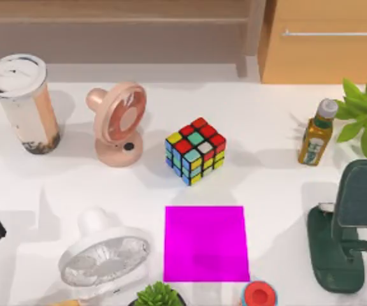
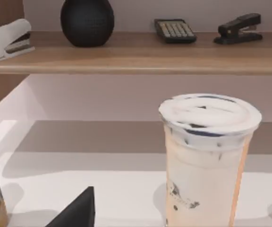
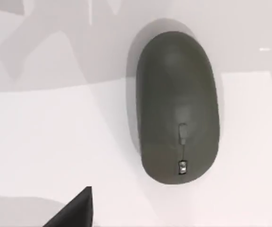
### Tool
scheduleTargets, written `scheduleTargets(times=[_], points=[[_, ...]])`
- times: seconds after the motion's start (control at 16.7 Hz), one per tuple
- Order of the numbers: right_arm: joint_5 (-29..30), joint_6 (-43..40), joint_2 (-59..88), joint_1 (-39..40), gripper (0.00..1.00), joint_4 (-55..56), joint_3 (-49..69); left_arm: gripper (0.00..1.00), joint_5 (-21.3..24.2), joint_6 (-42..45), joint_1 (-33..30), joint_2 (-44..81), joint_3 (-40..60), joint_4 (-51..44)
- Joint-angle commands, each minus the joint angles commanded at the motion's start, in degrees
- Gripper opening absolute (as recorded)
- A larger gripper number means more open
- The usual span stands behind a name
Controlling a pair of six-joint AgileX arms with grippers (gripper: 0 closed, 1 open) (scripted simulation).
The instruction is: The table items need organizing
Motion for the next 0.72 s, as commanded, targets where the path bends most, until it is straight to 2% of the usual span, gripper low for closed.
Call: scheduleTargets(times=[0.24,0.72], points=[[0.0,-6.1,5.6,-1.0,1.00,-3.9,3.7,1.00,0.0,0.0,0.0,0.0,0.0,0.0],[0.0,-6.0,6.7,-0.9,1.00,-1.6,2.2,1.00,0.0,0.0,0.0,0.0,0.0,0.0]])
